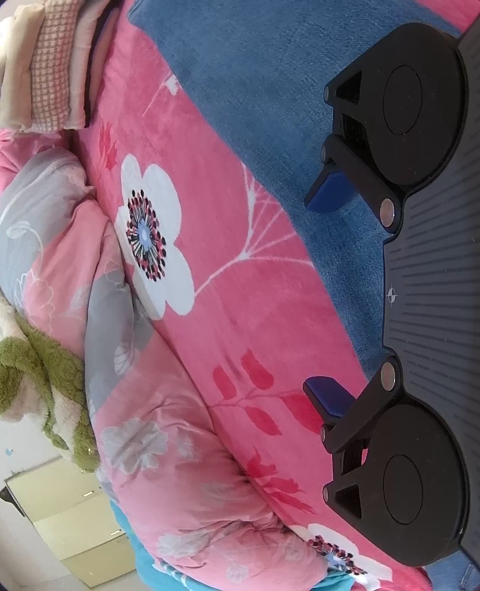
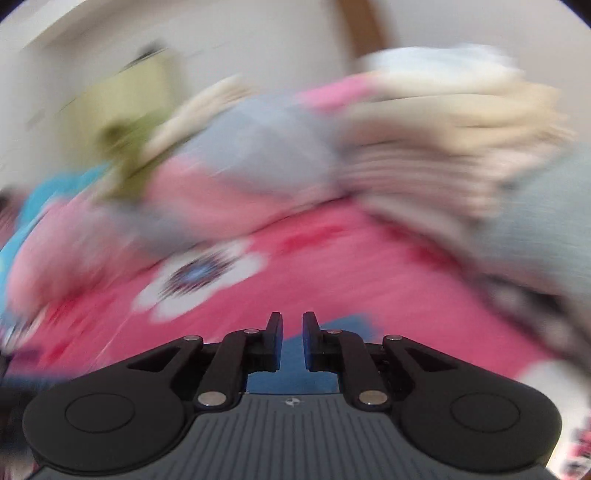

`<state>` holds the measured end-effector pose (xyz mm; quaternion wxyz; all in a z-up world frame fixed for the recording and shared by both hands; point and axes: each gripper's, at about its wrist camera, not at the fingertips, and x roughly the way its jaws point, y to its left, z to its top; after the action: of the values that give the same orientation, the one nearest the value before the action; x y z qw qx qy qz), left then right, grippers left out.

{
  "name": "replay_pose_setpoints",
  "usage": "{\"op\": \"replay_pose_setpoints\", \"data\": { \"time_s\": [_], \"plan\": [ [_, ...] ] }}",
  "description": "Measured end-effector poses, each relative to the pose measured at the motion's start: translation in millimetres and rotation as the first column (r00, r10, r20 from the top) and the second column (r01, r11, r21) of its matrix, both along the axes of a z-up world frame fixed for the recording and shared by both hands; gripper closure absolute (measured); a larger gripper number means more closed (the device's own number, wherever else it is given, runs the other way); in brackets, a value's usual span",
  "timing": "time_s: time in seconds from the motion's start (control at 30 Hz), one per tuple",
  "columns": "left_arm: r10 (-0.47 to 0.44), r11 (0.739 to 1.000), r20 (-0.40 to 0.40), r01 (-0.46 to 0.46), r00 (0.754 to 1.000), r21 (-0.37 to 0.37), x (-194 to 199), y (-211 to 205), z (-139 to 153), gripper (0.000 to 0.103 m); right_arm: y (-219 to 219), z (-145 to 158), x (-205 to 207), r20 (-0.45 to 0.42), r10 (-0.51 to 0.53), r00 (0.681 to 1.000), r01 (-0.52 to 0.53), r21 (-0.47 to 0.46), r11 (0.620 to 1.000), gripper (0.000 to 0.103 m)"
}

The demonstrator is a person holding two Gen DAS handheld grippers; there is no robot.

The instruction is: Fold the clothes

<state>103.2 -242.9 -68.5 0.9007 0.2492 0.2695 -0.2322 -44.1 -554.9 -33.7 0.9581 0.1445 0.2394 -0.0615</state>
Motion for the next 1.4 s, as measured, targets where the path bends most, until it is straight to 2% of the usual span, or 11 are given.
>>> {"op": "replay_pose_setpoints", "data": {
  "time_s": [0.13,0.23,0.4,0.53,0.6,0.7,0.83,1.03,1.17,1.3,1.4],
  "plan": [
    [0.008,0.999,-0.027,-0.009,1.000,-0.039,4.2,5.7,-1.4,0.004,24.4,-35.2,20.0,-0.130,0.088,0.988,-0.105,-0.128,0.986,0.095],
    [0.007,0.998,-0.043,-0.010,0.999,-0.057,6.5,8.3,-1.8,0.004,-12.4,-37.4,-2.6,-0.086,-0.086,0.993,0.081,-0.055,0.995,0.101],
    [0.005,0.997,-0.056,-0.009,0.998,-0.072,8.6,10.0,-2.1,0.004,-12.7,-15.1,-29.1,-0.037,-0.204,0.978,0.199,-0.106,0.974,0.097],
    [0.017,0.995,-0.072,-0.024,0.997,-0.092,10.5,16.6,6.1,0.005,42.3,-20.7,-22.2,-0.058,0.068,0.996,-0.077,-0.169,0.983,0.095],
    [0.028,0.993,-0.067,-0.036,0.997,-0.111,9.4,25.5,16.2,0.005,34.9,-35.2,-19.2,-0.121,-0.033,0.992,0.006,-0.217,0.976,0.094],
    [0.051,0.980,-0.055,-0.060,0.997,-0.192,2.4,55.0,43.4,0.004,5.9,-24.5,-31.6,-0.133,-0.245,0.960,0.229,-0.125,0.966,0.091],
    [0.132,0.928,-0.092,-0.156,0.987,-0.340,-16.7,122.8,71.8,0.003,23.3,23.6,-55.1,-0.035,-0.305,0.952,0.302,-0.075,0.950,0.076],
    [0.291,0.832,-0.190,-0.347,0.937,-0.433,-56.8,228.3,63.2,0.006,140.6,53.2,-21.4,-0.006,-0.005,1.000,0.006,0.101,0.995,0.067],
    [0.375,0.787,-0.217,-0.433,0.901,-0.439,-80.9,281.1,45.5,0.028,228.2,35.5,19.4,-0.130,0.139,0.982,-0.132,0.065,0.989,0.067],
    [0.421,0.730,-0.251,-0.490,0.871,-0.476,-86.6,320.0,24.1,0.048,276.3,-8.3,44.2,-0.233,0.145,0.962,-0.165,-0.066,0.984,0.067],
    [0.395,0.692,-0.285,-0.487,0.874,-0.533,-90.2,340.3,14.5,0.051,284.0,-24.3,51.5,-0.307,0.096,0.947,-0.129,-0.089,0.988,0.067]
  ]
}}
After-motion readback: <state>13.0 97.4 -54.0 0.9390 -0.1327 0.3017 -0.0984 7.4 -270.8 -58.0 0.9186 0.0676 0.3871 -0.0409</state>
